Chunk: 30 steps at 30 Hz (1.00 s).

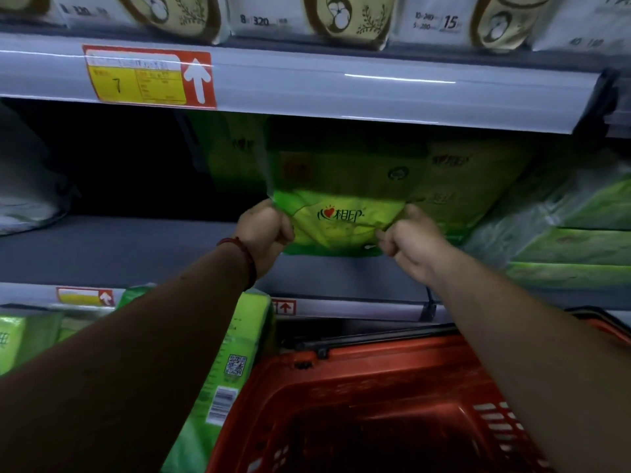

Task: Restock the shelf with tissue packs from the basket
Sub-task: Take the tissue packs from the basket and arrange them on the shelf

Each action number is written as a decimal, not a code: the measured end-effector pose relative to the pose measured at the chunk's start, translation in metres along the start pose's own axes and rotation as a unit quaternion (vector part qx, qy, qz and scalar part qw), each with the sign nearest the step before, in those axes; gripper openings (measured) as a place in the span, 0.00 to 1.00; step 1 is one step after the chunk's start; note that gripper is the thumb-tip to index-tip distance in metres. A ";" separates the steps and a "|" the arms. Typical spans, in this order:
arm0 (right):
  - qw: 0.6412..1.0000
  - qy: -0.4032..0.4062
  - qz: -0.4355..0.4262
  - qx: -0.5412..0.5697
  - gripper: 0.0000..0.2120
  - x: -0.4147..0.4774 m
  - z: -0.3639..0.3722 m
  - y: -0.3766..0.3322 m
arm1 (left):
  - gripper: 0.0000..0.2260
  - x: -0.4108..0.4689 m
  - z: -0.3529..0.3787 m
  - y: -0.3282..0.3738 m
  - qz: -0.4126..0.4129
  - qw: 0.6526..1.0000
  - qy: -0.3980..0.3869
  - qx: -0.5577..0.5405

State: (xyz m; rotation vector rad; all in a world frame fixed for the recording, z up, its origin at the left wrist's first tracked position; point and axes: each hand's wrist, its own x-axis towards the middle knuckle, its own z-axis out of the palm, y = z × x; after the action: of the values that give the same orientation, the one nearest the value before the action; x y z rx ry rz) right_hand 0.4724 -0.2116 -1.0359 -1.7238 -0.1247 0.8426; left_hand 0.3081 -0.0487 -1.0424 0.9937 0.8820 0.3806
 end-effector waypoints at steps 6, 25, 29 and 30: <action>0.997 0.064 -0.025 -0.024 0.26 0.018 0.008 -0.004 | 0.12 0.018 0.024 0.007 -0.034 0.998 0.021 0.052; 0.995 0.030 -0.061 -0.069 0.20 0.021 -0.005 -0.001 | 0.26 0.027 0.016 0.005 -0.040 0.989 0.012 0.142; 0.983 0.016 -0.092 -0.157 0.33 -0.001 -0.011 -0.011 | 0.32 0.002 0.026 0.014 0.014 0.977 0.057 0.206; 0.977 0.011 -0.104 -0.185 0.36 -0.006 -0.014 -0.013 | 0.32 -0.005 0.028 0.014 0.037 0.968 0.059 0.240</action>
State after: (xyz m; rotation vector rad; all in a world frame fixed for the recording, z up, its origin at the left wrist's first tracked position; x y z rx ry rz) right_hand 0.4800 -0.2214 -1.0206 -2.0232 -0.4633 0.6726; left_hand 0.3287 -0.0604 -1.0214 1.4637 1.0747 0.2954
